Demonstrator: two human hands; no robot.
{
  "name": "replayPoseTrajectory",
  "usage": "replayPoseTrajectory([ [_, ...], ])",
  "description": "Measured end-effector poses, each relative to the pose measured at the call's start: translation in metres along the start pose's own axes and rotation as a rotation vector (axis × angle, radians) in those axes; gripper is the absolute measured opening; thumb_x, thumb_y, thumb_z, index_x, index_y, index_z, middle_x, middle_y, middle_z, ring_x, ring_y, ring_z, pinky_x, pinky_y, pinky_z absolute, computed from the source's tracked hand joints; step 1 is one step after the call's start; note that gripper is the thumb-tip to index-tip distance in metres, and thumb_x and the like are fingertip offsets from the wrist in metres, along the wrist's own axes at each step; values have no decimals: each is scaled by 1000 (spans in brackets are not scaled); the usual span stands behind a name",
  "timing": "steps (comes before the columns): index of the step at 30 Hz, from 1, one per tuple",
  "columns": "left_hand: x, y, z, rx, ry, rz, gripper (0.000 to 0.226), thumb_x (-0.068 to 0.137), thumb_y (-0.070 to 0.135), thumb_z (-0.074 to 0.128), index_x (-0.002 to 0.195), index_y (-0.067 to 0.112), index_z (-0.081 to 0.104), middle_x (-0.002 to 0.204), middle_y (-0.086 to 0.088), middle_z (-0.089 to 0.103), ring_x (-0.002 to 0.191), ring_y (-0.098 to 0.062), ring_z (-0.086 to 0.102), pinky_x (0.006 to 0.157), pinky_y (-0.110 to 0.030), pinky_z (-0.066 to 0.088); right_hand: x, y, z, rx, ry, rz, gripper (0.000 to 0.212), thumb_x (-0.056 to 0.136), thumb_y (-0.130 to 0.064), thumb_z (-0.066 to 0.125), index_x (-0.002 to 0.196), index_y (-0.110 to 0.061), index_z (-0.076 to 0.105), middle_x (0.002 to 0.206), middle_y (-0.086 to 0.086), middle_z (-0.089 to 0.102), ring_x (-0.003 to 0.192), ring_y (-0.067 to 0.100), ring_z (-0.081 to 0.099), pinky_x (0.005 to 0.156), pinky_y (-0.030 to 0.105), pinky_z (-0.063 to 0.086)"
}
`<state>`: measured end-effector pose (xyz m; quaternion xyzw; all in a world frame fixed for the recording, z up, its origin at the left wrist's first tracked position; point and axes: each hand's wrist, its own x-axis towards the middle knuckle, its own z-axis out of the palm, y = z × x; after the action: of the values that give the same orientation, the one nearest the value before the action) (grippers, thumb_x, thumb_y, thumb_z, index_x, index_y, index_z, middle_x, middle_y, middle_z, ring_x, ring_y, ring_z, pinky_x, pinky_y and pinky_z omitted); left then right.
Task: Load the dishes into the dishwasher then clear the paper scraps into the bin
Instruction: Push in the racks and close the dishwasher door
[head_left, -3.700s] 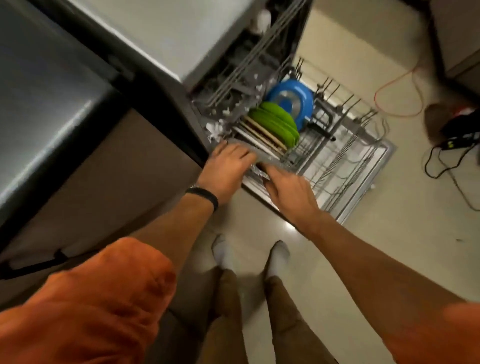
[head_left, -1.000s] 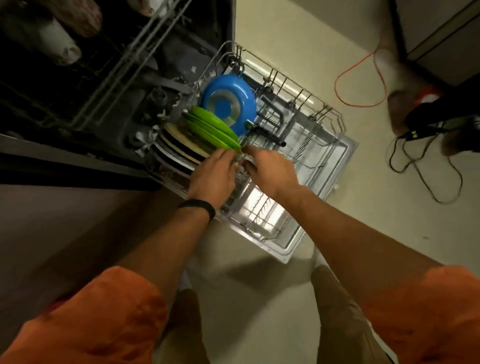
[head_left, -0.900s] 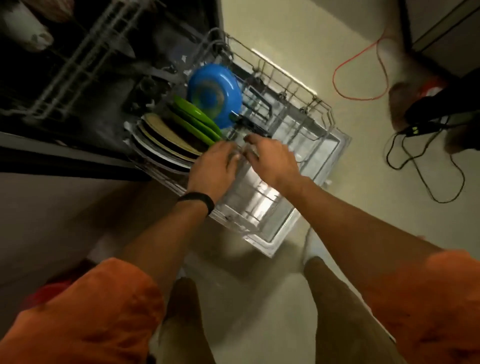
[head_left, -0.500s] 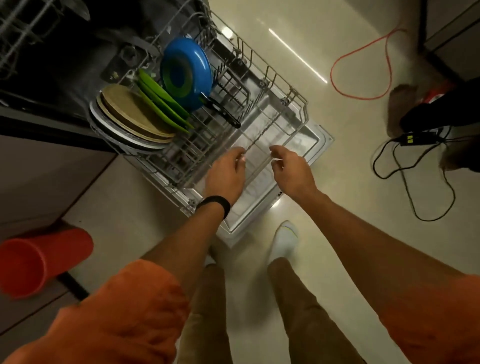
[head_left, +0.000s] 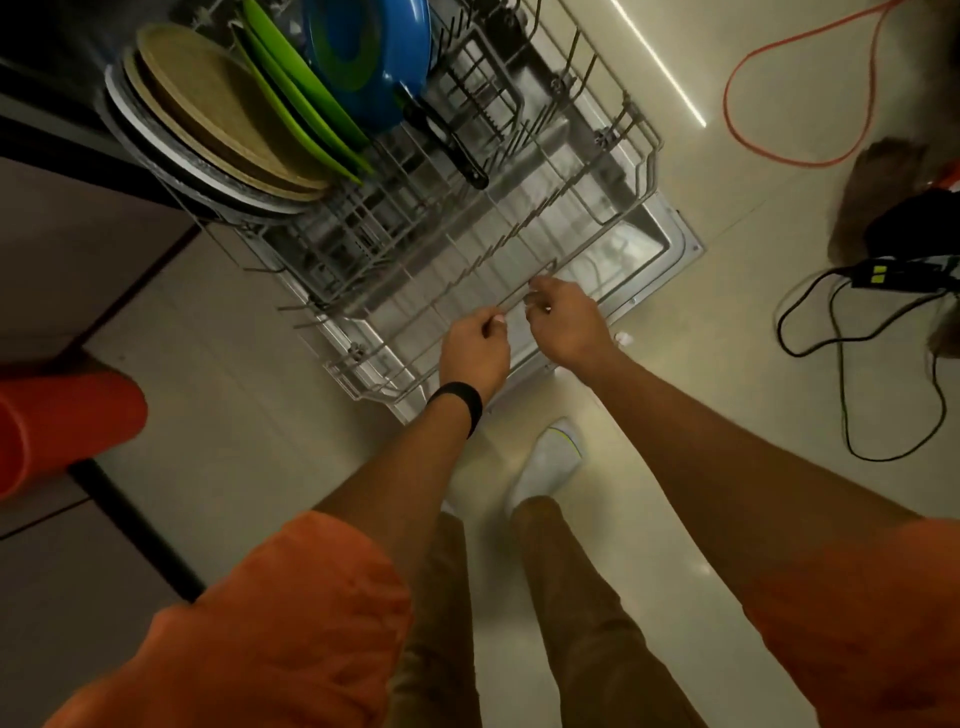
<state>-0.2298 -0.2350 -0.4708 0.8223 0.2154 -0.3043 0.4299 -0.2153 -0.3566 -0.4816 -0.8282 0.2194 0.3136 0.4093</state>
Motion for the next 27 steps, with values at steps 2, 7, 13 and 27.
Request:
replayPoseTrajectory([
  [2, 2, 0, 4, -13, 0, -7, 26, 104, 14, 48, 116, 10, 71, 98, 6, 64, 94, -12, 59, 84, -23, 43, 5, -2, 1, -3, -3, 18, 37, 101, -9, 47, 136, -5, 58, 124, 16, 68, 116, 30, 63, 101, 38, 49],
  [7, 8, 3, 2, -73, 0, -42, 31, 101, 5, 49, 125, 8, 68, 106, 2, 65, 101, -10, 58, 88, -21, 43, 12, -14, -5, -31, -71, 15, 38, 94, 2, 49, 130, 0, 58, 124, 17, 67, 117, 30, 62, 104, 45, 49],
  [13, 39, 21, -32, -233, 19, -83, 39, 99, -1, 49, 135, 11, 61, 132, -3, 64, 122, -16, 60, 111, -36, 45, 36, -59, -6, -104, -114, -79, 46, 92, 0, 51, 138, -3, 52, 136, 13, 61, 121, 28, 61, 105, 42, 48],
  [27, 165, 74, -161, -521, 108, -93, 45, 99, 2, 40, 134, 21, 61, 88, -1, 65, 62, -9, 50, 56, -21, 47, 138, -224, 14, -142, -46, -216, 49, 95, 1, 53, 143, -4, 46, 140, 11, 57, 127, 25, 56, 100, 25, 43],
])
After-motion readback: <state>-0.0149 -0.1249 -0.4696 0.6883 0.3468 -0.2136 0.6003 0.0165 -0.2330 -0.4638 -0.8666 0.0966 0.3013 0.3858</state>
